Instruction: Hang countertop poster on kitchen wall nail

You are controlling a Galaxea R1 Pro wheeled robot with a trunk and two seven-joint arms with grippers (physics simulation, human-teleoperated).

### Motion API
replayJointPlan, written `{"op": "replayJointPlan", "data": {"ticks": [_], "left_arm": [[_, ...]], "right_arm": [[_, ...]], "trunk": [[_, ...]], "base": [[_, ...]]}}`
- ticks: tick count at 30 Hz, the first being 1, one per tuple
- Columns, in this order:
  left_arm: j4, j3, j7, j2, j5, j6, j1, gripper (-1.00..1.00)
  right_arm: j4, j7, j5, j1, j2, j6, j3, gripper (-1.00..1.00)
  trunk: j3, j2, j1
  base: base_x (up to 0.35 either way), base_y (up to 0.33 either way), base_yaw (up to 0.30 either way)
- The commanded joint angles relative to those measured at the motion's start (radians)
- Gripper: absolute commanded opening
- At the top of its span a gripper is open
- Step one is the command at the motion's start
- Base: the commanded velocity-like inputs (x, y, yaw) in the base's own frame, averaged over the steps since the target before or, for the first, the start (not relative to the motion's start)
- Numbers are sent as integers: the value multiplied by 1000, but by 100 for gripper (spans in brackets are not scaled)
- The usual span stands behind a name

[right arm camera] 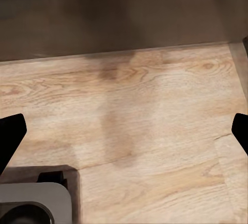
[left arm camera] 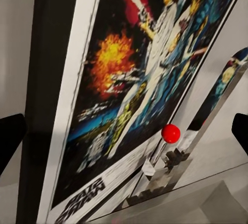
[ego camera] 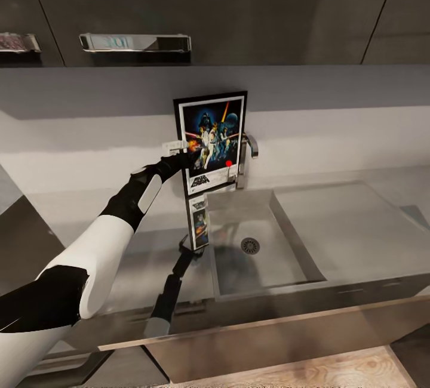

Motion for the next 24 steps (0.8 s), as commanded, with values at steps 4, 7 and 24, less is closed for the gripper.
{"op": "replayJointPlan", "data": {"ticks": [4, 7, 24], "left_arm": [[-1, -1, 0, 0, 10, 7, -1, 100], [0, -1, 1, -1, 10, 7, -1, 100], [-1, -6, 1, -1, 9, 8, -1, 100]], "right_arm": [[-1, -1, 1, 0, 0, -2, -2, 100], [-1, -1, 1, 0, 0, -2, -2, 100], [-1, -1, 1, 0, 0, 0, -2, 100]], "trunk": [[-7, -1, 0], [-12, -1, 0], [-24, -1, 0]], "base": [[0, 0, 0], [0, 0, 0], [0, 0, 0]]}}
